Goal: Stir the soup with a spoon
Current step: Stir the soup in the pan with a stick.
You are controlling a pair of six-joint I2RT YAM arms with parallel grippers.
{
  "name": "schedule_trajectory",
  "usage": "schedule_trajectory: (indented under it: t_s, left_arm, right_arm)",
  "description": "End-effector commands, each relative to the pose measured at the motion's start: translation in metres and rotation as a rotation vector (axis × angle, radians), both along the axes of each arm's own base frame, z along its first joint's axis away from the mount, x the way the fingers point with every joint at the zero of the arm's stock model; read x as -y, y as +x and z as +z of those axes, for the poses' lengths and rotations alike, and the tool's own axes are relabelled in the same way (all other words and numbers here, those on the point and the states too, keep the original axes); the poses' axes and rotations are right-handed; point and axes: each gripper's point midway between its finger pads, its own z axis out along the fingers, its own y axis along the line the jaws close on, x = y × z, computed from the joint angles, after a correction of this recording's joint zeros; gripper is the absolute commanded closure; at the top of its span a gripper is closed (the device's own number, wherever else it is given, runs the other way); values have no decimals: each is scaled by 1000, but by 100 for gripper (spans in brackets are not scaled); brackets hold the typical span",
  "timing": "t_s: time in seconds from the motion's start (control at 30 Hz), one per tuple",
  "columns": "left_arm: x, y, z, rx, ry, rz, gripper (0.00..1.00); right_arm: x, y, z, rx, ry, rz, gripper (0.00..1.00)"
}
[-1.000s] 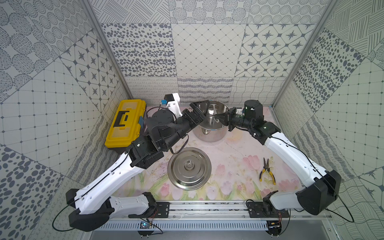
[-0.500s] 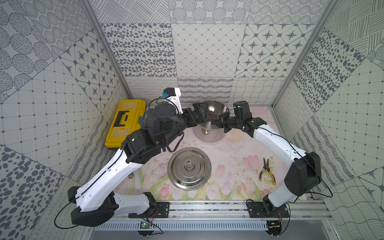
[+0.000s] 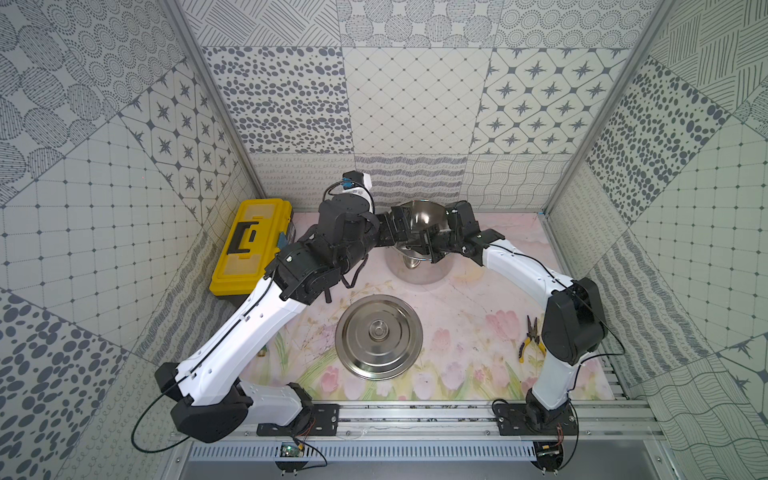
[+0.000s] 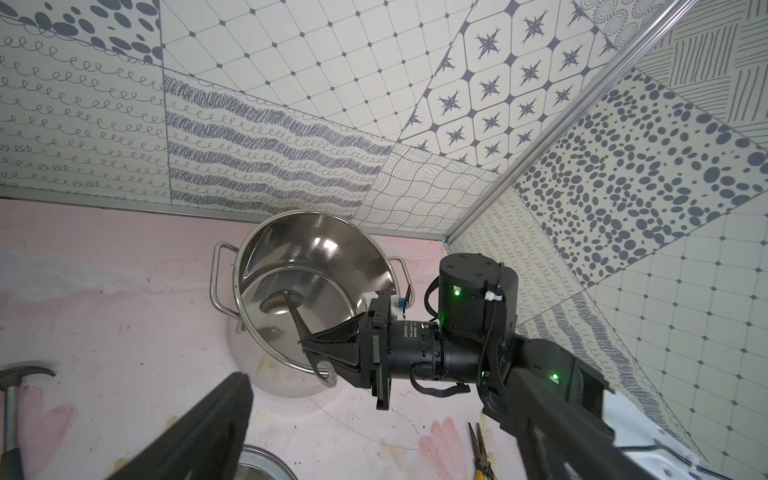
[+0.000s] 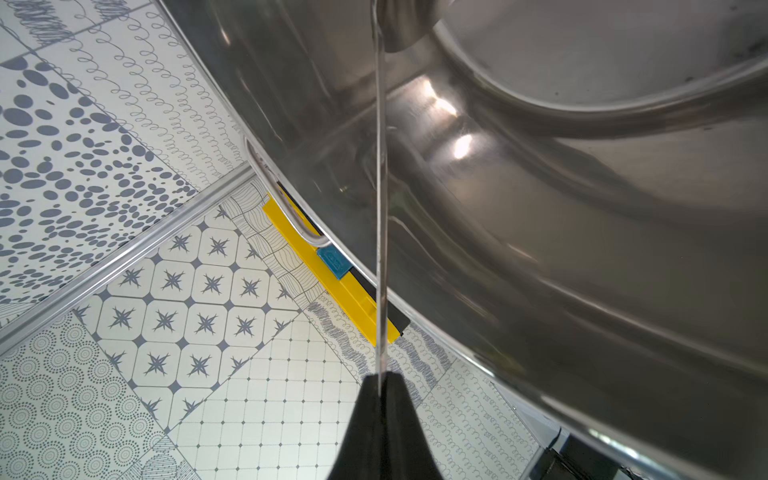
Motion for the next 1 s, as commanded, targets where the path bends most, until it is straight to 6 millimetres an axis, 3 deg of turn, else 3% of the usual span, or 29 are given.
schedule_trajectory:
  t_s: [0.0,0.2,0.37,0.5,0.7,0.97]
  left_arm:
    - [-2,4,-7,-18,15,-39,0]
    - [-6,4,-13,-28,3,-31,0]
    - [-8,2,-17,-36,-9,-30,0]
    - [-5,2,-20,-43,-21,-39,0]
    - [1,4,-20,-48,-41,-55,0]
    - [6,6,-18,-55,-60,-70,0]
  right_arm:
    - [-12,21,25,81,58,8,100]
    - [-2,50,21,98,49,-34,100]
    - [22,68,22,117,44,-69,100]
    - [48,72,21,116,34,-107,100]
    - [81,53,21,110,17,-142,100]
    - [92,5,20,86,16,-133,100]
